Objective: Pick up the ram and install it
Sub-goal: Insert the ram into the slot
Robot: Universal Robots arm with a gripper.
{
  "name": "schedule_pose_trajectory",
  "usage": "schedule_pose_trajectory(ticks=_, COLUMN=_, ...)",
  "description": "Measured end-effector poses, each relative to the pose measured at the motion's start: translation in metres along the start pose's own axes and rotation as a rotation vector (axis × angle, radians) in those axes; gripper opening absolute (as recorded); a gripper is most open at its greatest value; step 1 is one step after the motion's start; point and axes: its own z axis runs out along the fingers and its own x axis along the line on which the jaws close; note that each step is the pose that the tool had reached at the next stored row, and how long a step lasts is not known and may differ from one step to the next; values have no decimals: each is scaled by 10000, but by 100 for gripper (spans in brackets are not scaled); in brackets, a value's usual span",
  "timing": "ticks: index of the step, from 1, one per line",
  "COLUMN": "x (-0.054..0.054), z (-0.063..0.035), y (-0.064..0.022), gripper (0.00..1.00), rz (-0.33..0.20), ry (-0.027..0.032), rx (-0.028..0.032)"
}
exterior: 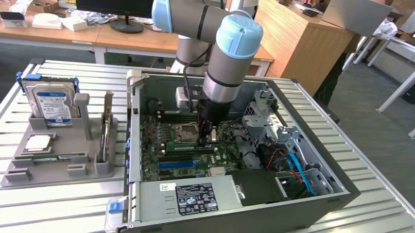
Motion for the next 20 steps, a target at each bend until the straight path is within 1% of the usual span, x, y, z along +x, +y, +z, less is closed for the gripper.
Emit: schedule_pose_trajectory(ticks=20, x=0, z=15, y=0, gripper=11, rz=-15, ry=-5, rx=-1)
